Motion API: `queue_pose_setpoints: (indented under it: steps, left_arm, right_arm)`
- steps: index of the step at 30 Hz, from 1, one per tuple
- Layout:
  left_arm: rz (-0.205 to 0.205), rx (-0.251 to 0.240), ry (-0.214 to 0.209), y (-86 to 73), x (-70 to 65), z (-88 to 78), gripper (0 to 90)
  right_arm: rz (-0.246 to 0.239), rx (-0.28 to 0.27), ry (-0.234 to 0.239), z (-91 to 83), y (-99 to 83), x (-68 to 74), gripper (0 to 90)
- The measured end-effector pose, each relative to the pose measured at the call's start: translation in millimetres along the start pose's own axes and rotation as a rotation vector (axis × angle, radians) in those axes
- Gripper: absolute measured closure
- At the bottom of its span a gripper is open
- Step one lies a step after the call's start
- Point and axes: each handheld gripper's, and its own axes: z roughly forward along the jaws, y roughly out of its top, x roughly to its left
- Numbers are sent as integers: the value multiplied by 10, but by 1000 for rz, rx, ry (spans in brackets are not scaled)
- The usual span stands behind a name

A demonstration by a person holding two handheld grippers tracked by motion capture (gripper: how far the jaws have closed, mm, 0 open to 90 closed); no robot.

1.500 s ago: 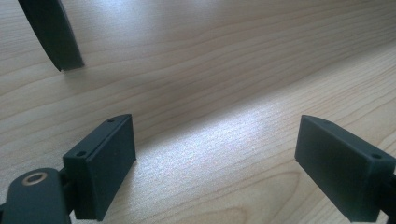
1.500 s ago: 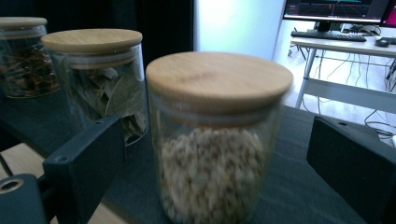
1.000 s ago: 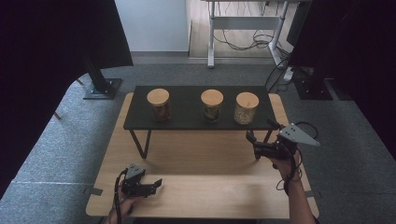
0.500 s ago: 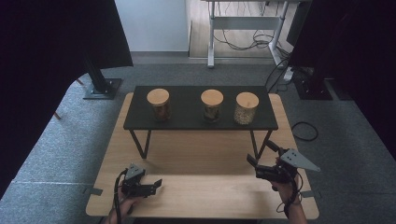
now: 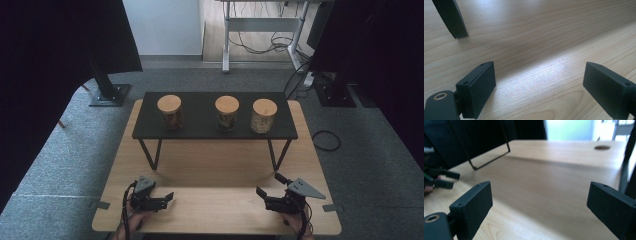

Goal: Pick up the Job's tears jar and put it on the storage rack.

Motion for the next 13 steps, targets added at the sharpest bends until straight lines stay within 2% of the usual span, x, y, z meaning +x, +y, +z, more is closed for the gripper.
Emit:
queue_pose_setpoints:
  steps: [6,13]
  left_arm:
    - [8,2,1,1,-6,1,103]
    - [0,6,-6,9,-3,15,103]
  right_arm:
    - [-5,72,-4,133,-160,35,57]
    - [6,56,-9,145,-170,27,60]
